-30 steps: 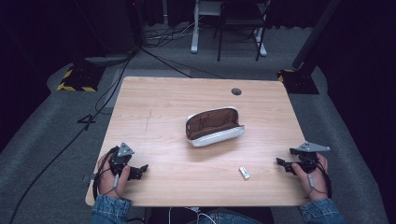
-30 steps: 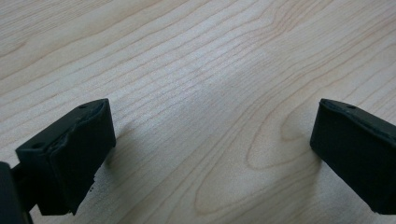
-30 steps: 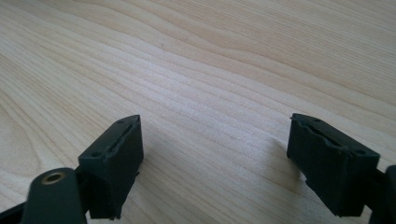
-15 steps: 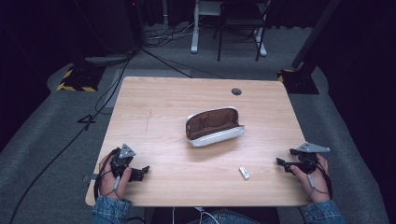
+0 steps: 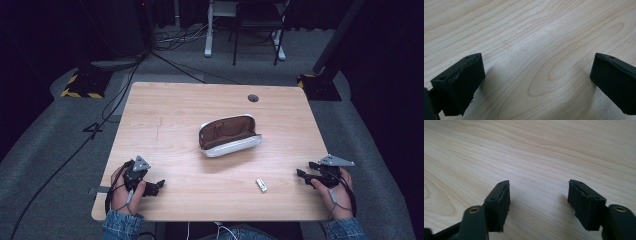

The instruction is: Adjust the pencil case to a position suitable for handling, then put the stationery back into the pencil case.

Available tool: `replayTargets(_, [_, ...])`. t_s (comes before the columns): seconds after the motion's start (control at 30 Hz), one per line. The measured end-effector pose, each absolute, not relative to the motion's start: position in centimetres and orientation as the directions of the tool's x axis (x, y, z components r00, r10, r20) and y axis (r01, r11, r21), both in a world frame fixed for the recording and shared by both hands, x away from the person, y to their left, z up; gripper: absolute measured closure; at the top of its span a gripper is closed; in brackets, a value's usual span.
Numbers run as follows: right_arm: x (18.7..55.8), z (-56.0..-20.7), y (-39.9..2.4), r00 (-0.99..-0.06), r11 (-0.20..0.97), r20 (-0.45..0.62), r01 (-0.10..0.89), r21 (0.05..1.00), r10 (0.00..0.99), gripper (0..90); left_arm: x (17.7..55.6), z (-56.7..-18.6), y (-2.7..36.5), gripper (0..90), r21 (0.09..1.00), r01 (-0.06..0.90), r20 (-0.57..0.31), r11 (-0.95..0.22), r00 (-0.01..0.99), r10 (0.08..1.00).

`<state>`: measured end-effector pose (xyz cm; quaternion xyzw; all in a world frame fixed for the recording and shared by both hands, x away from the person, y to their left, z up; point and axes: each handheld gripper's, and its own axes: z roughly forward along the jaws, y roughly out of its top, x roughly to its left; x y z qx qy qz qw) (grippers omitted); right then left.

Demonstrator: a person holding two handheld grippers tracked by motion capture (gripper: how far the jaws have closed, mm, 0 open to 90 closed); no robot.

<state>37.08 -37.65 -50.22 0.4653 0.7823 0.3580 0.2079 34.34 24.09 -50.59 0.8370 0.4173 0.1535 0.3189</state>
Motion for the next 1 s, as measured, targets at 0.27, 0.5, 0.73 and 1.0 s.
replayTargets(0.27, [35.6,-48.4,-36.3,-0.522,0.296,0.039,0.541,0.787,0.852,37.0,34.4,-50.6,23.9,0.1,0.662,0.597,-0.013,-0.454,0.614,0.789])
replayTargets(0.5, [34.7,-47.6,-35.1,-0.557,0.293,0.069,0.534,0.793,0.828,39.5,34.5,-50.6,23.9,0.1,0.662,0.595,-0.013,-0.456,0.617,0.787])
replayTargets(0.73, [33.9,-46.5,-34.0,-0.595,0.312,0.067,0.510,0.802,0.801,41.6,34.6,-50.6,23.9,0.1,0.659,0.599,-0.022,-0.455,0.621,0.784])
replayTargets(1.0, [33.4,-46.3,-32.6,-0.647,0.324,0.095,0.497,0.805,0.756,43.9,34.7,-50.6,24.0,0.1,0.661,0.590,-0.010,-0.465,0.626,0.780])
